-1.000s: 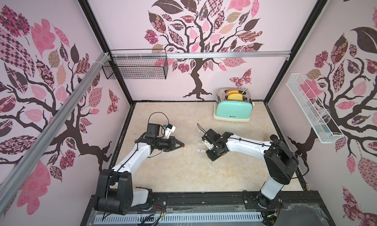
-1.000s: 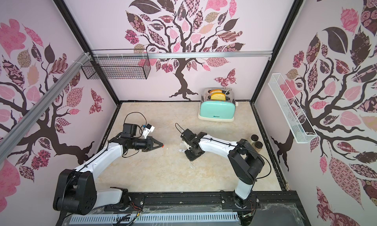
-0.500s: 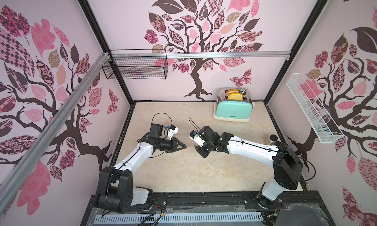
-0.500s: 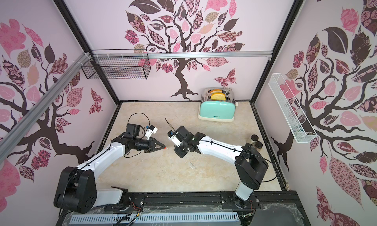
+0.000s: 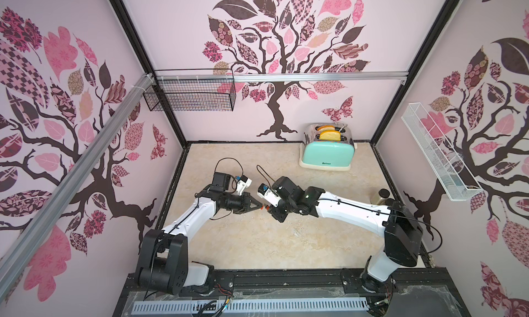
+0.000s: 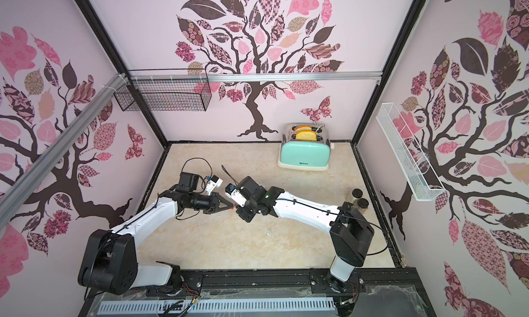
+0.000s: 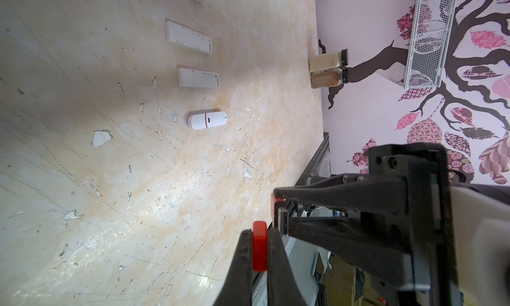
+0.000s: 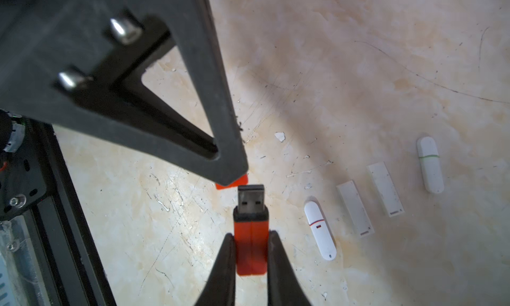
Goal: Close the usb drive cover
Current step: Close the cover of the USB drive.
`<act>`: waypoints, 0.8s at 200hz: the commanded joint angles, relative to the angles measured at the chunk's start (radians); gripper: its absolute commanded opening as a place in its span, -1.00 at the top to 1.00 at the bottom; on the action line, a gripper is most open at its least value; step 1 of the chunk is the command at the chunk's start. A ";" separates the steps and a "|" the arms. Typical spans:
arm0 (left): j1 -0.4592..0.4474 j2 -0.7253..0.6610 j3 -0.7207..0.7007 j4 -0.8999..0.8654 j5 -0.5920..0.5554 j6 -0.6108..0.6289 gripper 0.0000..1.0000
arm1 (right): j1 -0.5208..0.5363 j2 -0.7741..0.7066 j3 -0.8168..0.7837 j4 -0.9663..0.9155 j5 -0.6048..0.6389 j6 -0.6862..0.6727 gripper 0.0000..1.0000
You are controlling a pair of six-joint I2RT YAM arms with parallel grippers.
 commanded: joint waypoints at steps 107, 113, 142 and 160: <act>0.042 -0.011 0.042 -0.008 0.010 0.000 1.00 | 0.010 0.029 0.005 0.011 -0.010 0.005 1.00; 0.042 -0.013 0.044 -0.009 0.014 -0.001 1.00 | 0.010 0.032 0.011 0.003 -0.009 0.003 1.00; 0.019 -0.011 0.036 -0.012 0.041 0.015 1.00 | 0.010 0.029 0.012 0.010 -0.016 0.004 1.00; 0.008 -0.012 0.034 -0.021 0.032 0.027 1.00 | 0.010 0.031 0.016 0.008 -0.011 0.004 1.00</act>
